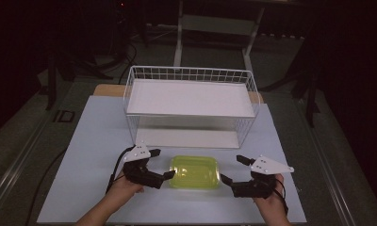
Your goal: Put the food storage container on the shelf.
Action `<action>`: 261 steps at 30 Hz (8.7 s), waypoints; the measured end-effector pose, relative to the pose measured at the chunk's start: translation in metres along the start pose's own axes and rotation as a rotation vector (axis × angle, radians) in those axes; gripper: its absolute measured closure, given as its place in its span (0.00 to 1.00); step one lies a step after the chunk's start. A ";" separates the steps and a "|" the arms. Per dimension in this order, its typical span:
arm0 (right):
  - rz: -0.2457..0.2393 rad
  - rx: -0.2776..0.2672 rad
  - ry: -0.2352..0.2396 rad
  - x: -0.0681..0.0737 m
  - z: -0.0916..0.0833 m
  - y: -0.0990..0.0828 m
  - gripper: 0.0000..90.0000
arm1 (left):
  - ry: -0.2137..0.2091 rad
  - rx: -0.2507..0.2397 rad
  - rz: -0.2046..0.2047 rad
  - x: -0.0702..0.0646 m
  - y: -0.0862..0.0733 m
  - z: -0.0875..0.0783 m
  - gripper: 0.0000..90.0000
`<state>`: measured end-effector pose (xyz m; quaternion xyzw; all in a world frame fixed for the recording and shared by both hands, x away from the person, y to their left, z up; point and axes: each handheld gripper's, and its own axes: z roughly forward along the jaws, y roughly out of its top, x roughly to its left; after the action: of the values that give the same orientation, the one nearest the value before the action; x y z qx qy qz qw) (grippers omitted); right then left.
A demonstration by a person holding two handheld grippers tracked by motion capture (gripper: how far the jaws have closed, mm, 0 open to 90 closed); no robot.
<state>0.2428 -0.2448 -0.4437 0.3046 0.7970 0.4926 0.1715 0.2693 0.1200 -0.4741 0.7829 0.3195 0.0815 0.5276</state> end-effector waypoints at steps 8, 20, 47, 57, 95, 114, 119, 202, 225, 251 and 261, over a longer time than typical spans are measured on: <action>0.045 0.033 0.026 -0.001 0.029 -0.001 0.12 | -0.019 0.064 -0.066 0.003 -0.001 0.017 0.05; 0.115 0.142 -0.003 -0.015 0.059 -0.026 0.20 | 0.020 0.186 -0.204 0.016 -0.020 0.036 0.24; 0.216 0.230 0.041 -0.014 0.064 -0.030 0.61 | -0.018 0.203 -0.210 -0.001 -0.029 0.033 0.70; 0.180 0.226 0.031 -0.007 0.057 -0.026 0.68 | -0.022 0.216 -0.213 -0.008 -0.029 0.029 0.75; 0.211 0.103 -0.012 -0.012 0.038 0.024 0.89 | 0.054 0.116 -0.178 -0.005 0.016 0.012 0.90; 0.259 0.109 -0.061 -0.040 0.084 0.036 0.89 | 0.101 0.111 -0.230 0.044 0.021 0.037 0.90; 0.276 0.131 -0.070 -0.046 0.094 0.032 0.88 | 0.104 0.130 -0.248 0.053 0.017 0.046 0.90; 0.133 0.058 -0.196 -0.013 0.123 0.019 0.61 | 0.140 -0.051 -0.177 0.034 0.008 0.019 0.40; 0.061 0.189 -0.127 0.008 0.173 0.008 1.00 | 0.170 -0.084 -0.121 0.027 -0.019 0.020 0.02; 0.127 0.144 -0.227 -0.027 0.204 0.020 1.00 | 0.139 -0.081 -0.121 0.023 -0.021 0.020 0.02; 0.132 0.136 -0.238 -0.033 0.208 0.022 1.00 | 0.137 -0.077 -0.106 0.020 -0.021 0.020 0.02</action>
<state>0.3942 -0.1177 -0.5198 0.4236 0.7807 0.4082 0.2109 0.2855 0.1210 -0.5053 0.7367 0.3922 0.1189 0.5379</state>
